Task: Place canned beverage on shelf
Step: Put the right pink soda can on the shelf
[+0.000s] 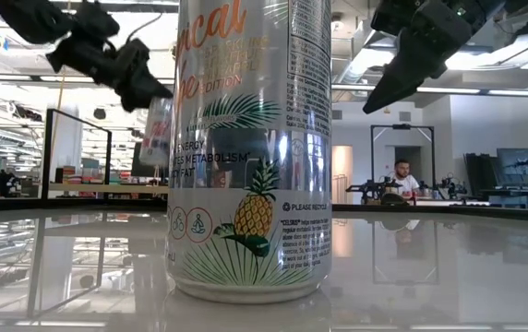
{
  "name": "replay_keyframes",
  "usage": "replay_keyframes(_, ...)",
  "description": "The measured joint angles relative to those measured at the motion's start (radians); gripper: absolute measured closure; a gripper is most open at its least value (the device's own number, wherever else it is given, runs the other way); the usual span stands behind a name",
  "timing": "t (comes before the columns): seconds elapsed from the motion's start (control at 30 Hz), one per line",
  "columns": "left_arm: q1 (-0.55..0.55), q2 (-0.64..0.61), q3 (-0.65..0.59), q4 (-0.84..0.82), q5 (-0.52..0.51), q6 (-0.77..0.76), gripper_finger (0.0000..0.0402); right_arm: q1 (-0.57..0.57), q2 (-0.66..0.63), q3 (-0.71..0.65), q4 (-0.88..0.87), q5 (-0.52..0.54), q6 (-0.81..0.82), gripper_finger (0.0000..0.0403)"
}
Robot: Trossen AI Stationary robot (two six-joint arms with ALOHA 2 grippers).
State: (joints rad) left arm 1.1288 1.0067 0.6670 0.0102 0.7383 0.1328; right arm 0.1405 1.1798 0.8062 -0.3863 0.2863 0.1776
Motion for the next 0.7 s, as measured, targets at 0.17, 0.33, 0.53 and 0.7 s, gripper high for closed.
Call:
replay_keyframes(0.17,0.033,0.048,0.0,0.01,0.065,0.038,0.016,0.004,0.0,0.0,-0.003,0.0,-0.002,0.0065)
replay_keyframes(0.33,0.033,0.09,0.0,0.007,0.057,0.082,0.016,0.001,0.0,0.0,-0.003,0.0,-0.003,0.0065)
replay_keyframes(0.53,0.033,0.109,0.0,0.011,0.054,0.107,0.016,0.001,0.0,0.0,-0.004,0.0,-0.003,0.0065)
replay_keyframes(0.7,0.033,0.109,0.0,-0.005,0.025,0.11,0.0154,0.001,0.0,0.0,-0.005,0.0,-0.003,0.0065)
